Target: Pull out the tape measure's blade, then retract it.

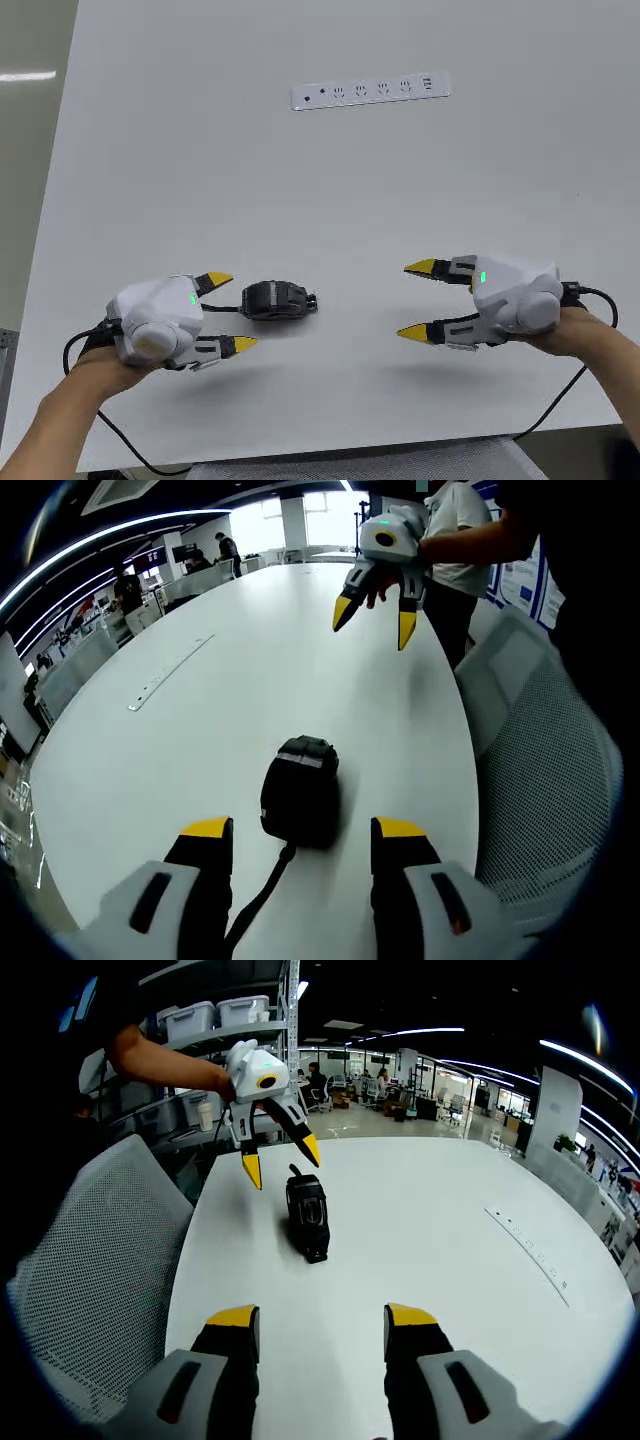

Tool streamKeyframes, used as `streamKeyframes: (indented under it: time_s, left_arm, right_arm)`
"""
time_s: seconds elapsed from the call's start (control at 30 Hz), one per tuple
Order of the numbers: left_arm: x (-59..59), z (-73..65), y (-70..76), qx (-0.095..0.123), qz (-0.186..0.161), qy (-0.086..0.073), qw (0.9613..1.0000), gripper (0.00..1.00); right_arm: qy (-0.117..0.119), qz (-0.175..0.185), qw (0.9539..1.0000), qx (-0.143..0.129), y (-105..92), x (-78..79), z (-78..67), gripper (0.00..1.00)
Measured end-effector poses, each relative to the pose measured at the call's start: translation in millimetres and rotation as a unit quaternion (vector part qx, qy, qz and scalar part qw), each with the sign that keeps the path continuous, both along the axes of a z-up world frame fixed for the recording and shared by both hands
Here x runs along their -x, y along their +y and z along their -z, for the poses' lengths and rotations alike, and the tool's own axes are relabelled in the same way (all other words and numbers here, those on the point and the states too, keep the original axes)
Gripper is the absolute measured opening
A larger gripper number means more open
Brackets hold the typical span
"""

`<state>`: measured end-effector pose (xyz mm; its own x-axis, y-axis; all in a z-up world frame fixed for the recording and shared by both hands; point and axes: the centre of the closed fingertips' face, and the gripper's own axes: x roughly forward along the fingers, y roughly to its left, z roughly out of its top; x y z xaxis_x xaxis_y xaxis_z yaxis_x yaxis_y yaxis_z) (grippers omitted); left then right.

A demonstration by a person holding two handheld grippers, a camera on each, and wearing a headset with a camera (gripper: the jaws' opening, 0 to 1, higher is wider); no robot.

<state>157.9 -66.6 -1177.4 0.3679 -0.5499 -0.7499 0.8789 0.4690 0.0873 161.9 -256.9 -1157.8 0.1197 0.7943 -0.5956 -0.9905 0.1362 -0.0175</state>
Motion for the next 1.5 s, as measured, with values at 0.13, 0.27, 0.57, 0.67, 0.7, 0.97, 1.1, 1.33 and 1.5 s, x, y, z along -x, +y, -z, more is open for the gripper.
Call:
streamKeyframes:
  time_s: [0.13, 0.27, 0.57, 0.67, 0.7, 0.97, 1.1, 1.33, 1.5]
  left_arm:
    - [-1.8, 2.6, -5.4, 0.003, 0.010, 0.005, 0.9999, 0.53]
    - [-4.4, 8.7, -8.0, -0.006, 0.024, 0.008, 0.9997, 0.52]
    - [-10.1, 18.8, -10.3, -0.015, 0.040, 0.013, 0.9990, 0.48]
    - [-11.8, 21.5, -12.1, -0.017, 0.046, 0.016, 0.9987, 0.47]
    - [-12.0, 22.5, -12.7, -0.018, 0.048, 0.016, 0.9985, 0.46]
    - [-14.3, 29.4, -16.1, -0.027, 0.065, 0.019, 0.9973, 0.44]
    - [-16.0, 34.1, -15.7, -0.034, 0.074, 0.022, 0.9964, 0.43]
    - [-17.0, 40.3, -16.5, -0.042, 0.086, 0.031, 0.9949, 0.39]
    - [-15.6, 44.1, -18.5, -0.046, 0.098, 0.034, 0.9936, 0.37]
  right_arm:
    - [-0.001, -0.008, 1.0000, 0.000, 6.5, -3.0, 4.7, 0.48]
    - [0.002, -0.017, 0.9998, 0.002, 12.0, -5.8, 11.6, 0.47]
    - [0.005, -0.030, 0.9995, 0.005, 23.4, -9.6, 21.7, 0.45]
    - [0.007, -0.034, 0.9994, 0.005, 28.9, -11.1, 25.8, 0.44]
    - [0.007, -0.035, 0.9994, 0.005, 30.6, -11.6, 26.9, 0.43]
    - [0.009, -0.045, 0.9989, 0.003, 48.7, -13.4, 34.5, 0.40]
    - [0.012, -0.051, 0.9986, 0.003, 57.5, -13.6, 39.4, 0.39]
    - [0.017, -0.063, 0.9979, 0.001, 71.4, -11.1, 47.6, 0.38]
    - [0.020, -0.060, 0.9980, -0.001, 79.6, -13.0, 55.3, 0.37]
